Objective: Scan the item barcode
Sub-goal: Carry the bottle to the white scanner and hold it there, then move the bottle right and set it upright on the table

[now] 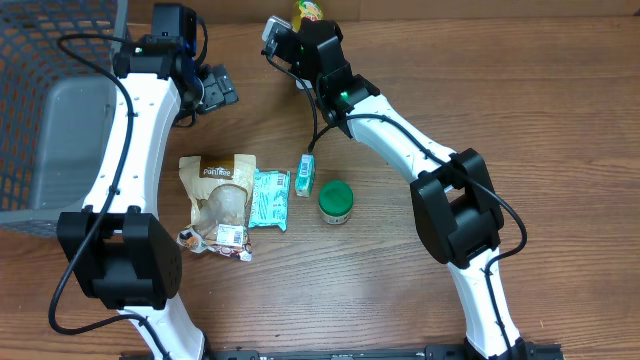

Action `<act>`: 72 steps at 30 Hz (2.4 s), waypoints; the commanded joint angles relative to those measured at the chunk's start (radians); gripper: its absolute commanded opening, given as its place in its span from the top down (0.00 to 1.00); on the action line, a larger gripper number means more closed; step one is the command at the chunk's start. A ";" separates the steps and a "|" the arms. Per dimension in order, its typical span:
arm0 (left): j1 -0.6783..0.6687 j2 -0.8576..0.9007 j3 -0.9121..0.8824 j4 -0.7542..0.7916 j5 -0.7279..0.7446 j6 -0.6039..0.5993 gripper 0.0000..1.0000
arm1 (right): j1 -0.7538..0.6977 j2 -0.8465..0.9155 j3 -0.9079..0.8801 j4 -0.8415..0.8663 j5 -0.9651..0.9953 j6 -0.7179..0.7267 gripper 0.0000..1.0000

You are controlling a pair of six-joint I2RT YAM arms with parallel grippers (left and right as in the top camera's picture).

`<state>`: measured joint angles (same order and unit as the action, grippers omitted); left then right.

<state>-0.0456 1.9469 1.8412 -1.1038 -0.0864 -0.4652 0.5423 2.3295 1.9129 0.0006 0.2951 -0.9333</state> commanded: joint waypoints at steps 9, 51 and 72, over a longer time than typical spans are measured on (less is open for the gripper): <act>-0.001 -0.013 0.019 0.001 0.005 -0.010 0.00 | -0.023 -0.269 0.024 -0.219 0.053 0.417 0.89; -0.001 -0.013 0.019 0.001 0.005 -0.010 0.00 | -0.573 -0.401 -0.164 -1.248 -0.091 1.304 0.84; -0.001 -0.013 0.019 0.001 0.005 -0.010 0.00 | -0.573 -0.401 -0.206 -1.186 -0.166 1.304 0.66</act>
<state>-0.0456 1.9469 1.8412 -1.1034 -0.0864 -0.4652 -0.0273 1.9442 1.7069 -1.1900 0.1356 0.3672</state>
